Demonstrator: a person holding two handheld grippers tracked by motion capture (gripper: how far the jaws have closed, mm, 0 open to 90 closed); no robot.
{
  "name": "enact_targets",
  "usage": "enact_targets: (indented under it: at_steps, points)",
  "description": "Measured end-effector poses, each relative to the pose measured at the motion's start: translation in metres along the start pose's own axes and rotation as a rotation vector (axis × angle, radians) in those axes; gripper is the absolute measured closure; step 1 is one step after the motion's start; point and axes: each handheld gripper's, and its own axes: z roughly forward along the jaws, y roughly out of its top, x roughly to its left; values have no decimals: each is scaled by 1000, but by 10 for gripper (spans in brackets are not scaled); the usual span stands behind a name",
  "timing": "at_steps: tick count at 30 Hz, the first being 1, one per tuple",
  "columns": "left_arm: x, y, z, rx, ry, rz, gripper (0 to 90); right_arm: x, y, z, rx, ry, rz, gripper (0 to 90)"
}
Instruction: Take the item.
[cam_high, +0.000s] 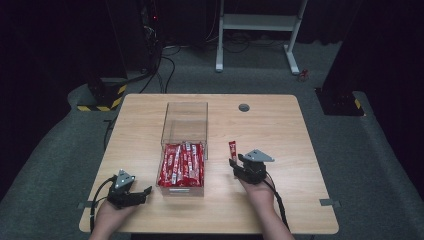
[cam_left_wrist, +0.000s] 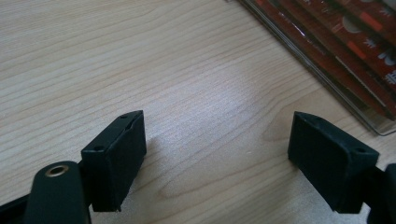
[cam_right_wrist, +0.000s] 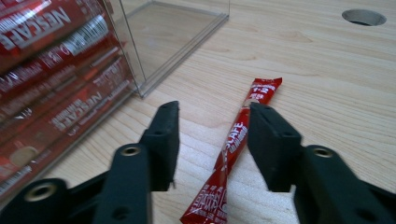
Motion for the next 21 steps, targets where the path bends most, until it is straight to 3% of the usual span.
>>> enact_targets:
  at_steps: [2, 10, 21]
  points:
    - [0, 0, 0, 1, -1, 0, 195, 0, 2, -3, -14, 4, 7, 412]
    - [1, 0, 0, 1, -1, 5, 194, 1, 4, -10, -50, -3, 13, 214]
    - [1, 0, 0, 2, -3, 7, 194, -2, 3, -23, -36, -25, 36, 149]
